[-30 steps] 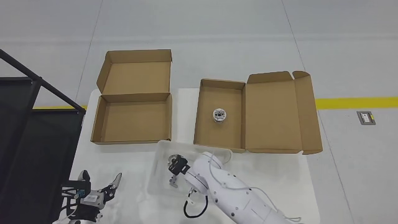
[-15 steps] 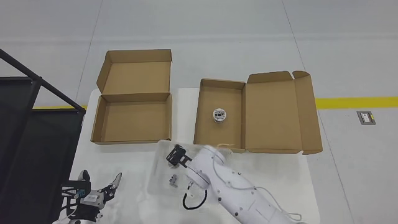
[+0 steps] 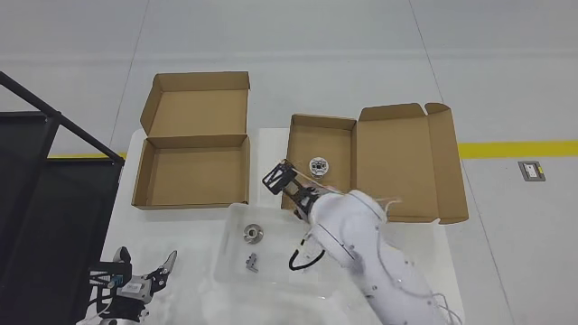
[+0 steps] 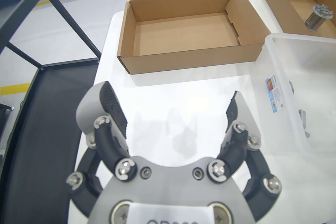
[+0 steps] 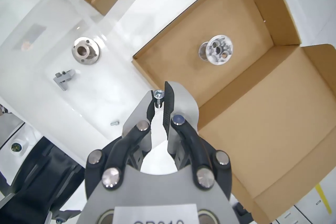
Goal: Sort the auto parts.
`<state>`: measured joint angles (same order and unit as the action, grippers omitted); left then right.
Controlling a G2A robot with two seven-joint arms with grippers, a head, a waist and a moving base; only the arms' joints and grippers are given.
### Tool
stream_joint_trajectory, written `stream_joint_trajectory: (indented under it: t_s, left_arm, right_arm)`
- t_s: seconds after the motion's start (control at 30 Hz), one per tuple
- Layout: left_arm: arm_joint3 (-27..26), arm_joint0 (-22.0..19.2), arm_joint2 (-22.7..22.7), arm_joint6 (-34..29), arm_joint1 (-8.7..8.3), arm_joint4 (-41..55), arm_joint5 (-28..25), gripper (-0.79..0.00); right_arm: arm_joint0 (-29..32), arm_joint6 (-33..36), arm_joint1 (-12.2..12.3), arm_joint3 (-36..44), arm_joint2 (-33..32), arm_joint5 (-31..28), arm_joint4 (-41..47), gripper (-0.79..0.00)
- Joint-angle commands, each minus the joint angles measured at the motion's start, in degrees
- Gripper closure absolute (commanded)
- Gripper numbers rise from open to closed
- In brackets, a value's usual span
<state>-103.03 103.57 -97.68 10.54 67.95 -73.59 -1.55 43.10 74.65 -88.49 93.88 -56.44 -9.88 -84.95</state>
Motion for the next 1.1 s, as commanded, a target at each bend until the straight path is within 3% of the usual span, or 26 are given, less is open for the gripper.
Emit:
stream_joint_trajectory:
  t_s: [0.0, 0.53, 0.93, 1.07]
  left_arm:
    - [0.0, 0.0, 0.0, 0.0, 0.0, 0.0, 0.0, -0.785]
    - [0.0, 0.0, 0.0, 0.0, 0.0, 0.0, 0.0, -0.785]
    - [0.0, 0.0, 0.0, 0.0, 0.0, 0.0, 0.0, -0.785]
    - [0.0, 0.0, 0.0, 0.0, 0.0, 0.0, 0.0, -0.785]
  right_arm:
    - [-1.8, -2.45, -0.14, -3.33, -1.03, -0.79, 1.95, 0.0]
    - [-19.71, -16.68, -4.78, -47.39, 4.54, -4.37, 14.2, 0.0]
    - [-24.92, -22.76, -7.79, -62.01, 7.8, -4.47, 16.38, 0.0]
    - [-25.83, -24.1, -8.25, -64.59, 7.96, -5.1, 16.96, -0.108]
